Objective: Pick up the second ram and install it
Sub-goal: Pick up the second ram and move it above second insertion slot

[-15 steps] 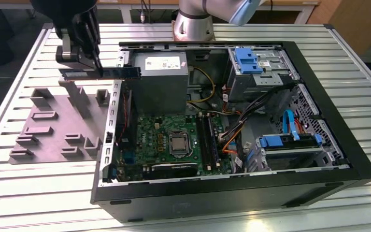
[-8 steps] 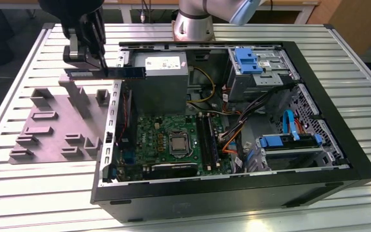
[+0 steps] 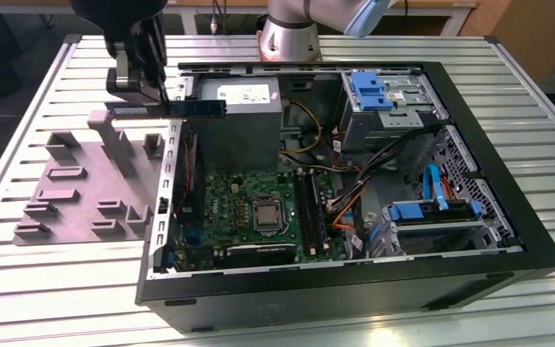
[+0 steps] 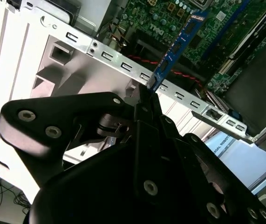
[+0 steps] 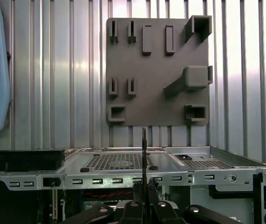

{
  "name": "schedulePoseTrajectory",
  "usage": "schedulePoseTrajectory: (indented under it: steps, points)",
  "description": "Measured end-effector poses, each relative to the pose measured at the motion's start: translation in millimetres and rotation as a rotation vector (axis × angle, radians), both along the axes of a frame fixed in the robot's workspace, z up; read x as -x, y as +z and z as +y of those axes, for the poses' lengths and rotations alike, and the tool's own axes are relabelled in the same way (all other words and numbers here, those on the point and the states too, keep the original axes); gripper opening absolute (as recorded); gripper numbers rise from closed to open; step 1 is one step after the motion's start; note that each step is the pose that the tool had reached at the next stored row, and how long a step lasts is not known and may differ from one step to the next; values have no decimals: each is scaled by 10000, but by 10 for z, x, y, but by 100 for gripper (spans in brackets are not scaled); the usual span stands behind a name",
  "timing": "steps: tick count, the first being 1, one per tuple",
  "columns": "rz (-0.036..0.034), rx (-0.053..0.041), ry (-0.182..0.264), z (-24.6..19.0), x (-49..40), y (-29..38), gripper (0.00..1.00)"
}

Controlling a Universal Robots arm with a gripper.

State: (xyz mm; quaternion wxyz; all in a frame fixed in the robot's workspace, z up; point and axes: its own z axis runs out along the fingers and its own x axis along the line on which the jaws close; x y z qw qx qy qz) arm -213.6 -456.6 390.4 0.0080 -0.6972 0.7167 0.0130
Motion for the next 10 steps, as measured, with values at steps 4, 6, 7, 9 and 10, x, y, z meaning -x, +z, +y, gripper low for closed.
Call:
schedulePoseTrajectory:
  steps: [4,6,7,9,10]
  points:
    - [0,1,0,0,-49,0,14]
    - [0,0,0,0,-73,0,14]
    - [0,0,0,0,-85,0,14]
    - [0,0,0,0,-107,0,14]
    - [0,0,0,0,-119,0,14]
